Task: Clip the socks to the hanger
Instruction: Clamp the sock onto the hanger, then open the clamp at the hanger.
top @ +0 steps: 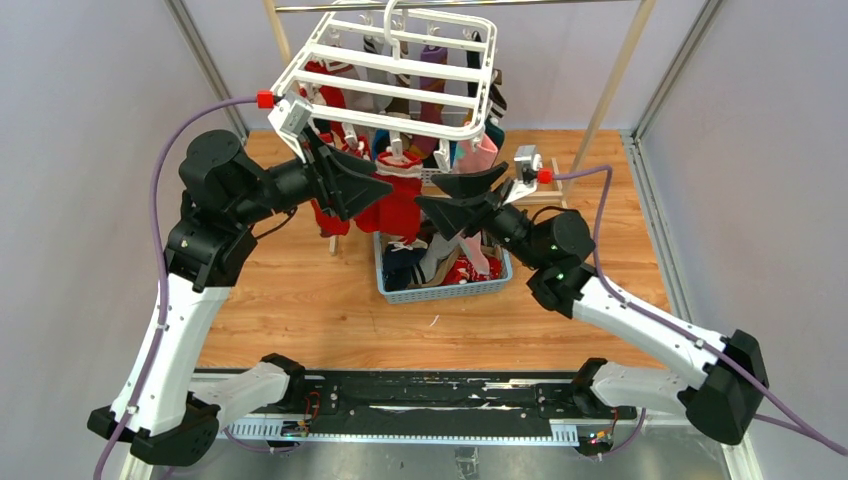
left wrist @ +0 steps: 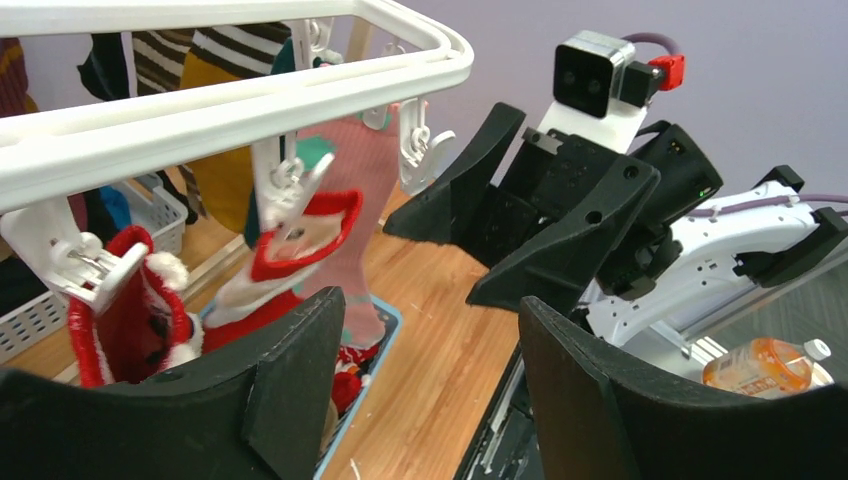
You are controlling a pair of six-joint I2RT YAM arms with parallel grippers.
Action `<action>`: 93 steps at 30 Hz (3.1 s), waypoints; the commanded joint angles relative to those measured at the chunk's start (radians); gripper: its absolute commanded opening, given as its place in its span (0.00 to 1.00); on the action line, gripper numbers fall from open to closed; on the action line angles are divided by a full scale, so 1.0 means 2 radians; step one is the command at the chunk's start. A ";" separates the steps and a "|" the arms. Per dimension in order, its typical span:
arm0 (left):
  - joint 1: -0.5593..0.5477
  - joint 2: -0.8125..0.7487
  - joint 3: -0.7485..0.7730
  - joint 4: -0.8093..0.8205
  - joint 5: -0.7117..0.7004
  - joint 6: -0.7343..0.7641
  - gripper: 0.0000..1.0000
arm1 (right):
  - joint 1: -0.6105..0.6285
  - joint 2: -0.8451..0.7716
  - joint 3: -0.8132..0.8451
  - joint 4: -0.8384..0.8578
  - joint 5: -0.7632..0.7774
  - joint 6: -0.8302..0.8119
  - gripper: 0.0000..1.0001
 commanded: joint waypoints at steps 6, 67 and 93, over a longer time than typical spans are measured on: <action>-0.002 -0.012 -0.005 -0.009 0.005 0.006 0.65 | -0.034 -0.041 0.023 -0.146 0.066 -0.099 0.68; -0.002 -0.014 0.000 -0.001 0.010 -0.013 0.67 | 0.048 0.027 0.099 -0.072 0.117 -0.203 0.00; -0.004 0.018 0.017 0.018 -0.051 0.027 0.90 | 0.145 0.114 0.213 -0.186 0.222 -0.222 0.00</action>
